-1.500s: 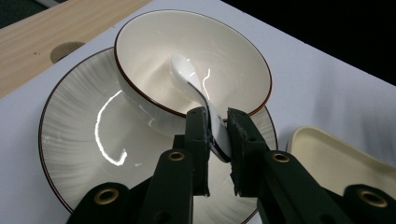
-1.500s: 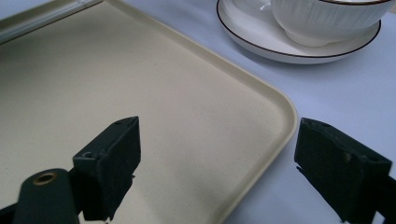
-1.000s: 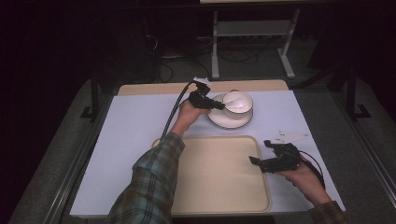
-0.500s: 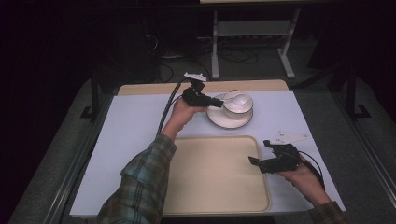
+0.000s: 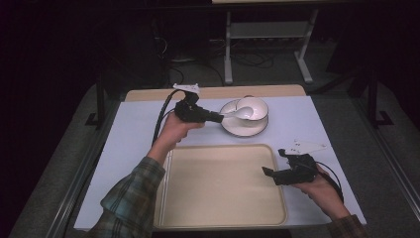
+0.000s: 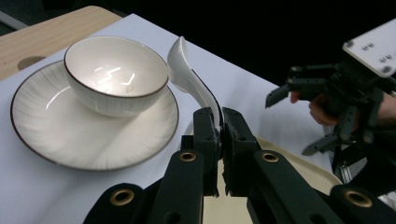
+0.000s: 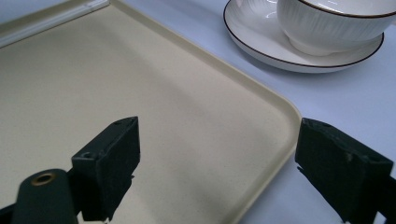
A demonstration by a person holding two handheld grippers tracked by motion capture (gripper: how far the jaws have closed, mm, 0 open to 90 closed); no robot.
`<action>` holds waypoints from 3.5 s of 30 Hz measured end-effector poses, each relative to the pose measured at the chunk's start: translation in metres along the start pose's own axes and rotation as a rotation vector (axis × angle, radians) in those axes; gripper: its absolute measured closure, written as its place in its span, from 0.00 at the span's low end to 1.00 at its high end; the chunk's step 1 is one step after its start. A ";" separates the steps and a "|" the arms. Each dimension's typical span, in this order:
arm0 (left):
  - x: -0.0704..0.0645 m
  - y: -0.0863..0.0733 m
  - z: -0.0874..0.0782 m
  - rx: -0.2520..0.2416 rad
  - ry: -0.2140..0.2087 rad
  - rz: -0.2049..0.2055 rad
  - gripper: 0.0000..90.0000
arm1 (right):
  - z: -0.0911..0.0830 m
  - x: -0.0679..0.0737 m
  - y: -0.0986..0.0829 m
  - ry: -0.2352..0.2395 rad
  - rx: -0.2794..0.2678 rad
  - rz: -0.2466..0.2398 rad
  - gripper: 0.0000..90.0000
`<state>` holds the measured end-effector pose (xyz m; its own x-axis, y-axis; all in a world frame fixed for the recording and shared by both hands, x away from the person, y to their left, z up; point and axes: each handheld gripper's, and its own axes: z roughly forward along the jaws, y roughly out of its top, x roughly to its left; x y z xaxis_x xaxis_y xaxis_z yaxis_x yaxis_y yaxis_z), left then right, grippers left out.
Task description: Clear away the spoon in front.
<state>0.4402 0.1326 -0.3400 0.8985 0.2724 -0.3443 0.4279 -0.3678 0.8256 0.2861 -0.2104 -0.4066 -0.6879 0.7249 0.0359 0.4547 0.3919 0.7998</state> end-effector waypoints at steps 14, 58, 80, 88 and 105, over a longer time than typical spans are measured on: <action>-0.023 -0.046 -0.049 -0.019 0.012 -0.020 0.95 | -0.018 0.000 -0.008 -0.005 -0.066 0.030 0.15; 0.019 -0.145 -0.064 0.066 0.161 -0.187 0.86 | -0.035 -0.002 -0.033 -0.038 -0.065 0.059 0.15; 0.022 -0.145 -0.048 0.102 0.332 -0.111 0.62 | -0.034 -0.002 -0.033 -0.036 -0.058 0.052 0.15; 0.018 -0.141 -0.050 0.084 0.359 -0.109 0.55 | -0.034 -0.002 -0.033 -0.035 -0.059 0.050 0.15; 0.009 -0.095 0.014 0.142 0.288 -0.038 1.00 | -0.034 -0.002 -0.032 -0.034 -0.064 0.047 0.15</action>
<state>0.4092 0.1582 -0.4279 0.8256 0.5210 -0.2166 0.4884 -0.4677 0.7367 0.2533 -0.2436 -0.4119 -0.6468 0.7607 0.0551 0.4485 0.3209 0.8342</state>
